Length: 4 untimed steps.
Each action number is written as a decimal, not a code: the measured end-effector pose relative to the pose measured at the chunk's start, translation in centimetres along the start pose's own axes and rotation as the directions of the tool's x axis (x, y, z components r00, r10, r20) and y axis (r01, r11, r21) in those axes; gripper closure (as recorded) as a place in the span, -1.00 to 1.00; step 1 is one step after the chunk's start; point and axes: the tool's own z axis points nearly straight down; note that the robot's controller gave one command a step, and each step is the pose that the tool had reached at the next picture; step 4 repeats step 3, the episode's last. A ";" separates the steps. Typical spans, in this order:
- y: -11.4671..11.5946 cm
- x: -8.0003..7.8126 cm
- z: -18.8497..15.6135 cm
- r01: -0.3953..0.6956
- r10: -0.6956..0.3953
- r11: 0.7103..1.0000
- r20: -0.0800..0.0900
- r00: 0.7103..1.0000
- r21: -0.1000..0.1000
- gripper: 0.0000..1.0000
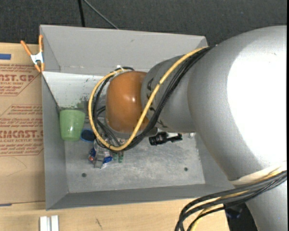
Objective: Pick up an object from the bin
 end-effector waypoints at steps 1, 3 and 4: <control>0.9 -0.7 -10.8 0.006 -0.006 1.000 -0.009 1.000 0.008 1.00; -2.8 1.1 -15.5 -0.158 0.158 0.987 -0.008 0.987 0.012 1.00; -2.8 1.1 -15.5 -0.158 0.158 0.987 -0.008 0.987 0.012 1.00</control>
Offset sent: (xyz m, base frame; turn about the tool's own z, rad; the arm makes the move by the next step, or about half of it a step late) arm 0.0051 0.0049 0.1037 -0.0037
